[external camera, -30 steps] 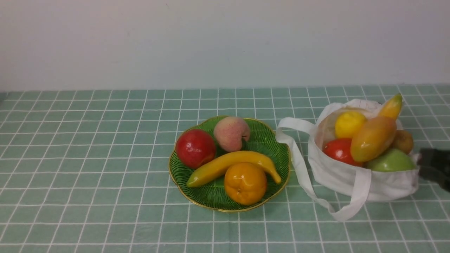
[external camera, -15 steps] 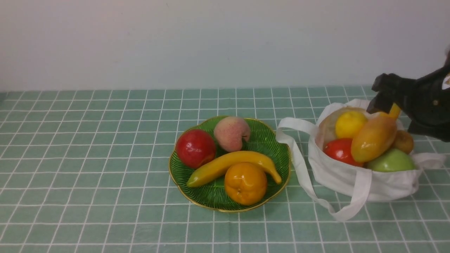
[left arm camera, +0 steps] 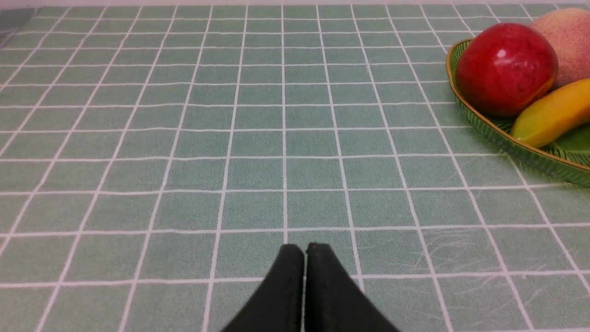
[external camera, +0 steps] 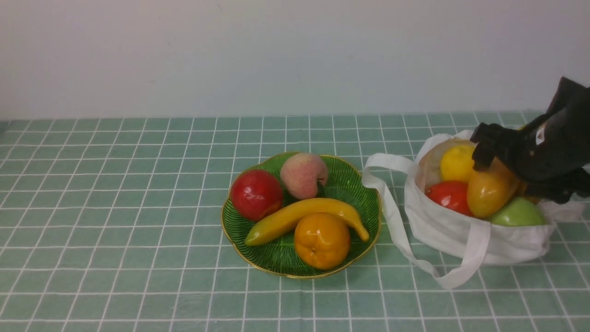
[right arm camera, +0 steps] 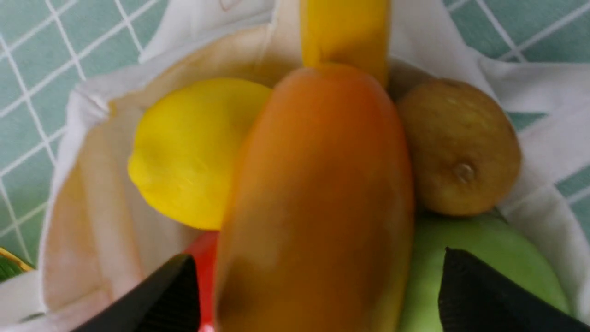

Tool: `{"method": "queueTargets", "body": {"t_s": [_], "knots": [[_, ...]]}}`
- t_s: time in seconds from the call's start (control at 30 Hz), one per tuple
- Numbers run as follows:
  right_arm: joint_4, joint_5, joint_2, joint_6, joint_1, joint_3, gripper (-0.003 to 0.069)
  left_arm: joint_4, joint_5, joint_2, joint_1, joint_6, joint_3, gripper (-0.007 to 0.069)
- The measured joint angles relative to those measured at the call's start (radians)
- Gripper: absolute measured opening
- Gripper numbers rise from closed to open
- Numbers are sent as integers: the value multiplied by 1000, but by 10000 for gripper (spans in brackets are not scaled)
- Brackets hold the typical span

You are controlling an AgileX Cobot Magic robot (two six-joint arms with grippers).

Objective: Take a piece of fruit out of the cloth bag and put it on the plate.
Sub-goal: Use the right arm to grab a mango from the bag, then use the right arm to put the mango into the empty plate on the left

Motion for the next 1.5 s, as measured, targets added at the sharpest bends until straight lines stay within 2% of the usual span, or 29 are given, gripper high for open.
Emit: {"method": "queueTargets", "body": {"t_s": [0.03, 0.17, 0.23, 0.3, 0.67, 0.9, 1.07, 1.2, 1.37, 1.5], "knots": [[0, -2, 1, 0, 0, 0, 623, 0, 0, 0, 0, 0, 0, -8], [-1, -24, 6, 0, 0, 0, 535, 0, 0, 0, 0, 0, 0, -8], [-1, -24, 6, -6, 0, 0, 468, 0, 0, 0, 0, 0, 0, -8], [-1, -24, 6, -11, 0, 0, 438, 0, 0, 0, 0, 0, 0, -8], [25, -15, -20, -68, 0, -6, 437, 0, 0, 0, 0, 0, 0, -8], [31, -14, -149, -122, 0, -8, 437, 0, 0, 0, 0, 0, 0, -8], [92, -19, -233, -182, 9, -8, 437, 0, 0, 0, 0, 0, 0, -8], [243, -93, -277, -373, 91, -8, 437, 0, 0, 0, 0, 0, 0, -8], [470, -184, -217, -647, 250, -10, 437, 0, 0, 0, 0, 0, 0, -8], [598, -276, -115, -772, 335, -10, 437, 0, 0, 0, 0, 0, 0, -8]]}}
